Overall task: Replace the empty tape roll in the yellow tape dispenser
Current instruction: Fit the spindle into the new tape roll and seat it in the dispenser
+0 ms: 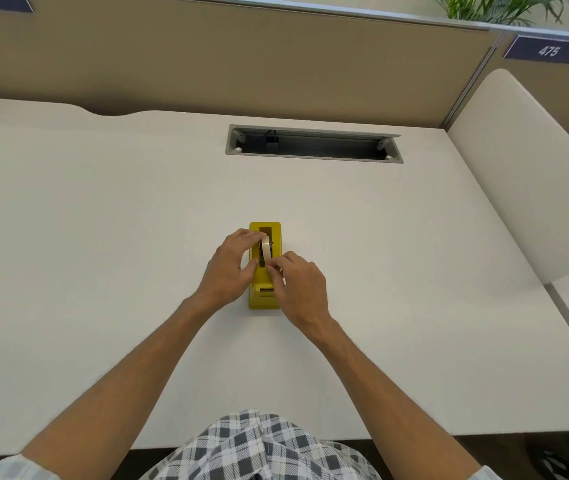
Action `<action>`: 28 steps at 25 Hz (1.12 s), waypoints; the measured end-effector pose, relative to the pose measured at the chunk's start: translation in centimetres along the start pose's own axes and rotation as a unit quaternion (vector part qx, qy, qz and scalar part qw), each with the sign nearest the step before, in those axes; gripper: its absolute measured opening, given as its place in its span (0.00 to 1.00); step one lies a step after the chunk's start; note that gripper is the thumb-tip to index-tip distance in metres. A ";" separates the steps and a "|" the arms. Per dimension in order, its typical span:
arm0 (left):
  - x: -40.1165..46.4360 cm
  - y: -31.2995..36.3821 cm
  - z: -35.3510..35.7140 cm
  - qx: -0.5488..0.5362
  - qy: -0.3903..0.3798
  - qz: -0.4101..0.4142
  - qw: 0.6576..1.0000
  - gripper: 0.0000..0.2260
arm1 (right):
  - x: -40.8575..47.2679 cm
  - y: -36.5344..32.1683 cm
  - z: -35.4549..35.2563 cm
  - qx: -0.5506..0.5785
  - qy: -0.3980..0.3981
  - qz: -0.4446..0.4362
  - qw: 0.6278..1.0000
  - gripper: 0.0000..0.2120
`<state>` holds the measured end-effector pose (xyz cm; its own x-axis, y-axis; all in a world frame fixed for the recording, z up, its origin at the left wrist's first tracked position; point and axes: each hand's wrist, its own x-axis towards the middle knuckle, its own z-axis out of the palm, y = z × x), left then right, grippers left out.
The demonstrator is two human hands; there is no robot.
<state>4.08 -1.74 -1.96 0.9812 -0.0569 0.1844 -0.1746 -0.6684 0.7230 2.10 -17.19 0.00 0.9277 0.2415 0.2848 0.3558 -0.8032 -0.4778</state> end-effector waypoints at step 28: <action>-0.7 0.1 0.5 0.008 0.018 0.000 1.000 0.21 | -3.4 -0.6 -0.4 0.030 0.064 -0.015 0.997 0.03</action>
<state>3.45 -2.14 -2.30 0.9774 -0.0306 0.2091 -0.1738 -0.6795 0.7128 -1.33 -17.76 -0.31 0.8957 0.1910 0.4016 0.3935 -0.7611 -0.5156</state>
